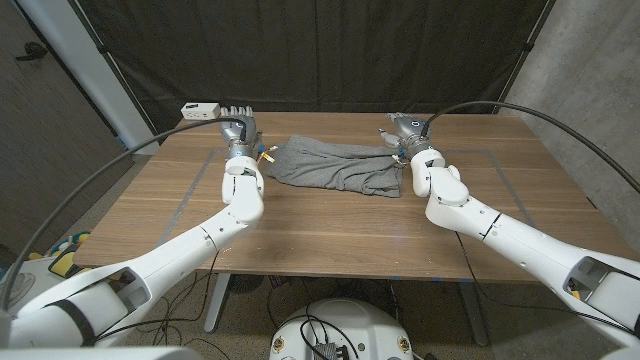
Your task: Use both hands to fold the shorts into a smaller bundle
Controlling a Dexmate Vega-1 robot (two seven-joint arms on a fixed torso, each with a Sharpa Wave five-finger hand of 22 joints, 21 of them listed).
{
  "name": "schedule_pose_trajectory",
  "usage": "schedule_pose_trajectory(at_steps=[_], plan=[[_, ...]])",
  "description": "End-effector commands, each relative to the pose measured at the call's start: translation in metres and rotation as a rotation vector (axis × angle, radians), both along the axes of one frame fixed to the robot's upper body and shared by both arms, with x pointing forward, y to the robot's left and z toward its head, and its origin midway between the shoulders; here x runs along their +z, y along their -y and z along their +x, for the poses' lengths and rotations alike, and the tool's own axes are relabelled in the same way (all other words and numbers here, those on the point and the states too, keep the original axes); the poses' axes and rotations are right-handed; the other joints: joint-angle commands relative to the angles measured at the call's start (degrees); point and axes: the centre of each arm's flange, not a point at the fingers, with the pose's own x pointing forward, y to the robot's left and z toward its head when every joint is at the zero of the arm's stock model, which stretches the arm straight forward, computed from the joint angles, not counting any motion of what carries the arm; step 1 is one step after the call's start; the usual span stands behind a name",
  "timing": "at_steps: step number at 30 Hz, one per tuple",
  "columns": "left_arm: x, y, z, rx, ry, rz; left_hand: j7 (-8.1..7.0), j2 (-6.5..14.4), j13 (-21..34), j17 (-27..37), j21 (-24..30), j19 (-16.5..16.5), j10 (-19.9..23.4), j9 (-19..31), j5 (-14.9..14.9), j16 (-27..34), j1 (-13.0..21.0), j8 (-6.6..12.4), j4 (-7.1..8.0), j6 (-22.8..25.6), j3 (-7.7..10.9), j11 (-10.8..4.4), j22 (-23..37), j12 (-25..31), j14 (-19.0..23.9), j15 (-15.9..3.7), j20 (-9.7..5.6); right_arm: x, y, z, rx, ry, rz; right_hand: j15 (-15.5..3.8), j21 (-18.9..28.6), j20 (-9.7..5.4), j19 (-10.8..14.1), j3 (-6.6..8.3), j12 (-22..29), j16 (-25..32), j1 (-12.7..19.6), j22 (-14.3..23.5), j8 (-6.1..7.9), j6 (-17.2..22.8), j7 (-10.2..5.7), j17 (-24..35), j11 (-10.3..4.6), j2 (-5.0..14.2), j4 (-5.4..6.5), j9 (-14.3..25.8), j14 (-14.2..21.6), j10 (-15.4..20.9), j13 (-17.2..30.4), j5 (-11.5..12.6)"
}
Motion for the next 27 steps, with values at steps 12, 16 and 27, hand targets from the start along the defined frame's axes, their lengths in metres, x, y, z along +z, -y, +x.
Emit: schedule_pose_trajectory(at_steps=[12,16,27], plan=[[-0.030,-0.030,-0.034,-0.438,0.020,-0.342,0.08,-2.17,-0.18,-0.48,-3.33,-6.69,-4.97,-0.09,0.52,-0.04,-15.80,-0.09,0.19,-6.75,-3.99,1.52,-0.26,0.05,-5.87,1.15,1.27,-0.043,0.000,-0.028,0.174,0.057,0.118,-1.65,-2.68,0.26,-3.53,0.35,-0.27,0.46,-6.91,0.04,-1.77,-2.55,1.67,-2.23,0.04,-0.56,1.05,0.21,-3.75,-3.03,-0.30,-0.77],[-0.035,-0.033,-0.035,-0.515,-0.002,-0.367,-0.35,-3.22,-0.19,-0.62,-3.52,-6.20,-7.29,-0.16,0.83,-0.10,-18.15,0.00,-0.47,-8.69,-5.13,2.30,-0.36,-0.23,-6.73,2.00,2.19,-0.049,-0.003,-0.031,0.180,0.059,0.122,-1.27,-2.60,1.61,-2.54,0.27,0.29,1.24,-8.25,0.06,-1.52,-2.24,1.43,-2.94,0.37,-0.80,0.58,0.21,-1.70,-1.70,-0.32,-0.83],[-0.049,-0.037,-0.031,-0.636,-0.069,-0.337,-0.89,-5.14,-0.15,-0.88,-4.32,-6.61,-8.59,-0.21,1.41,-0.34,-17.54,0.24,-2.55,-10.11,-5.64,2.34,-0.58,0.05,-8.34,1.70,2.41,-0.068,-0.011,-0.035,0.199,0.027,0.122,-1.51,-2.90,1.96,-2.45,1.09,0.56,1.17,-7.83,0.05,-1.18,-1.35,0.61,-4.07,0.22,-0.92,-0.69,0.17,-0.95,-0.77,-0.33,-0.72]])
